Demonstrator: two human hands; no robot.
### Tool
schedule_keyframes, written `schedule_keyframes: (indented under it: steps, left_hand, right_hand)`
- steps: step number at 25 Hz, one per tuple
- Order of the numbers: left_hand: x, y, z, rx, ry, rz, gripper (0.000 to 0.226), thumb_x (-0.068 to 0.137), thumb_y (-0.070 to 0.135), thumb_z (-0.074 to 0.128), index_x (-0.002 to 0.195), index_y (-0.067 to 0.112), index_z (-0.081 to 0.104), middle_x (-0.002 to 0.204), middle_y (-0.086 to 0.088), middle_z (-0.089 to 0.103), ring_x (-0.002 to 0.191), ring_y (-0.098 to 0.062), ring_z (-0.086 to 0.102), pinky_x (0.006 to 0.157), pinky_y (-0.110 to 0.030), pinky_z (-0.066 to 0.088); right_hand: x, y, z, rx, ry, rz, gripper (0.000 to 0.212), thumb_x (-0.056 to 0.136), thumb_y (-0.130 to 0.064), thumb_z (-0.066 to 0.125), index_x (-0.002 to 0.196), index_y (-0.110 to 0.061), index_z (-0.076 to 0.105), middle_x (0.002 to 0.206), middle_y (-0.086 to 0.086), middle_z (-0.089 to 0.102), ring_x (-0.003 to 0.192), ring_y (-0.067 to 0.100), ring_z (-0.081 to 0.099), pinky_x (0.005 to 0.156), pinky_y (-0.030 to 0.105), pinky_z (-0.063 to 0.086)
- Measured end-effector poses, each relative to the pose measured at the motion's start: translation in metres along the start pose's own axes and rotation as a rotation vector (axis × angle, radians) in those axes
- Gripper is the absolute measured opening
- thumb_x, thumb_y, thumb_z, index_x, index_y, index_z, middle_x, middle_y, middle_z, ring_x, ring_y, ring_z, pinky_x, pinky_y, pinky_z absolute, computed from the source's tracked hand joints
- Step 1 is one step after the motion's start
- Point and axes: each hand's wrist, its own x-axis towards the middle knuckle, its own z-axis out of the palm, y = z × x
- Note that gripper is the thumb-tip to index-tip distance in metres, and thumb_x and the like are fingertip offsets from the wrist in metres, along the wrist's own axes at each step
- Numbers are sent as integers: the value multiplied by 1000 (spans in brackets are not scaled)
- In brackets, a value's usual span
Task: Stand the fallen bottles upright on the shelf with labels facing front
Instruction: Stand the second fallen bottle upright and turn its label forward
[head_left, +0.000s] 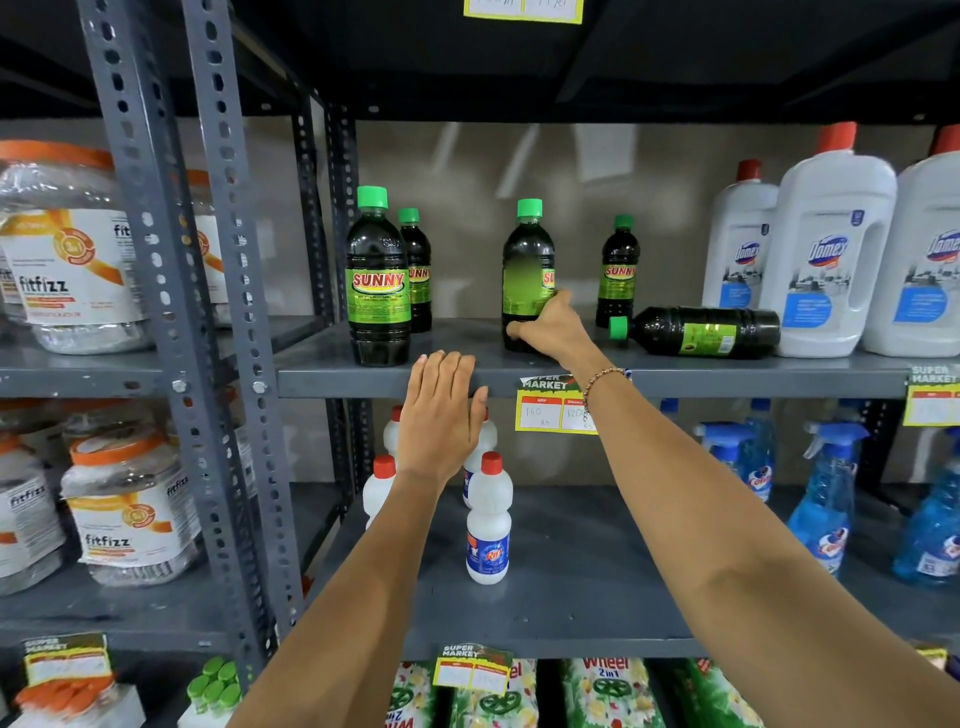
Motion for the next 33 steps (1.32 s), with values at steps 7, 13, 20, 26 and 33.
schedule_keyframes:
  steps: [7, 13, 20, 26, 33]
  left_hand:
    - [0, 0, -1, 8, 8, 8, 41, 96, 35, 34, 121, 8, 52, 118, -10, 62, 114, -29, 56, 109, -42, 35]
    - [0, -2, 1, 10, 25, 17, 40, 95, 35, 36, 121, 8, 51, 118, -10, 62, 114, -29, 56, 108, -42, 37]
    - [-1, -2, 3, 24, 3, 17, 39, 95, 35, 39, 121, 9, 52, 119, -10, 61, 115, -28, 55, 109, -42, 35]
    - [11, 11, -8, -43, 3, -98, 33, 96, 33, 35, 105, 12, 59, 106, -6, 65, 98, -25, 59, 96, -40, 43]
    - [112, 27, -24, -477, -389, -371, 48, 93, 24, 54, 135, 8, 40, 130, -12, 54, 121, -29, 49, 92, -38, 43]
  right_hand:
    - [-1, -1, 0, -15, 3, -1, 78, 72, -28, 79, 128, -2, 31, 124, 12, 50, 123, 29, 49, 98, 36, 44]
    - [4, 0, 1, -92, -19, -45, 77, 67, -39, 79, 129, -5, 48, 130, 15, 51, 124, 29, 48, 103, 40, 44]
    - [1, 2, 0, -165, 10, -38, 87, 66, -45, 82, 132, -2, 46, 132, 16, 48, 129, 30, 44, 108, 43, 40]
    - [6, 10, -6, -45, -76, -40, 77, 70, -38, 82, 131, -6, 48, 135, 14, 49, 133, 27, 41, 111, 42, 37]
    - [14, 25, -15, 279, -50, 31, 53, 72, -17, 82, 117, 1, 60, 116, 17, 69, 109, 29, 65, 102, 42, 49]
